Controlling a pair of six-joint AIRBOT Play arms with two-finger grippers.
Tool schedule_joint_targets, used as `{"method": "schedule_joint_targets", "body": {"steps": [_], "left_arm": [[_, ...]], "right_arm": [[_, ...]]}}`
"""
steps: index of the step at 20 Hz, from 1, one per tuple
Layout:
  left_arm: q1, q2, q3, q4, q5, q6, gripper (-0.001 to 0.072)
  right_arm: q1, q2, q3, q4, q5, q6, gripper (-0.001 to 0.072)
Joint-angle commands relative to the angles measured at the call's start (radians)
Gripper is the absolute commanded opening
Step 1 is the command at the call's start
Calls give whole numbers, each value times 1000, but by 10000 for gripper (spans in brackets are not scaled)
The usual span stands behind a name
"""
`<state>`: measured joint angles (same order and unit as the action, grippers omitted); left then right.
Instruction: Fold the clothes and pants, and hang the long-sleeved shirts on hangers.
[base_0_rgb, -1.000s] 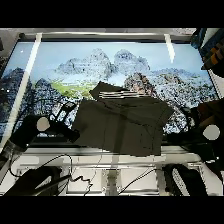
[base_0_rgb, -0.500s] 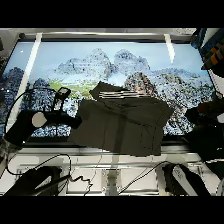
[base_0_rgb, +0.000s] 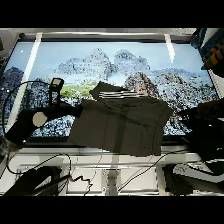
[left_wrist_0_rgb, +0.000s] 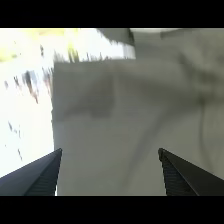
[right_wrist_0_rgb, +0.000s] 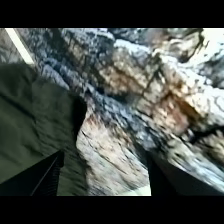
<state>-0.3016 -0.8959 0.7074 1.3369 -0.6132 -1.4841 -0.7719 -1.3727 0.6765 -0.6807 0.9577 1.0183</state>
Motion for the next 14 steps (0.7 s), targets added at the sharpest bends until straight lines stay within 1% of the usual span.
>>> {"method": "schedule_joint_targets", "body": {"steps": [1,2,3,4,6,7,8,10,11,12,13,14], "left_arm": [[3,-56,2,-2,281,-195,694],[5,-87,5,-2,313,-246,694],[13,-122,14,-2,322,-278,694],[19,-163,29,-2,322,-304,694],[29,-244,79,-2,322,-312,694],[31,-285,112,-2,322,-312,694],[36,-332,153,-2,321,-312,694],[40,-429,244,-3,294,-312,694],[40,-480,298,-5,258,-312,694],[39,-526,352,-21,207,-312,694],[39,-574,413,-51,132,-311,694],[39,-615,468,-75,56,-303,694]], "right_arm": [[47,-88,4,75,-79,-47,559],[66,-102,11,83,-87,-57,557],[84,-113,24,83,-87,-63,536],[101,-122,43,82,-87,-64,538],[131,-132,84,82,-89,-64,529],[142,-132,99,82,-88,-64,460],[154,-133,111,82,-89,-64,423],[184,-134,114,79,-111,-62,420],[199,-136,114,75,-117,-62,356],[216,-138,114,74,-124,-62,265],[230,-138,114,74,-135,-62,216],[245,-138,114,74,-150,-63,112]]}}
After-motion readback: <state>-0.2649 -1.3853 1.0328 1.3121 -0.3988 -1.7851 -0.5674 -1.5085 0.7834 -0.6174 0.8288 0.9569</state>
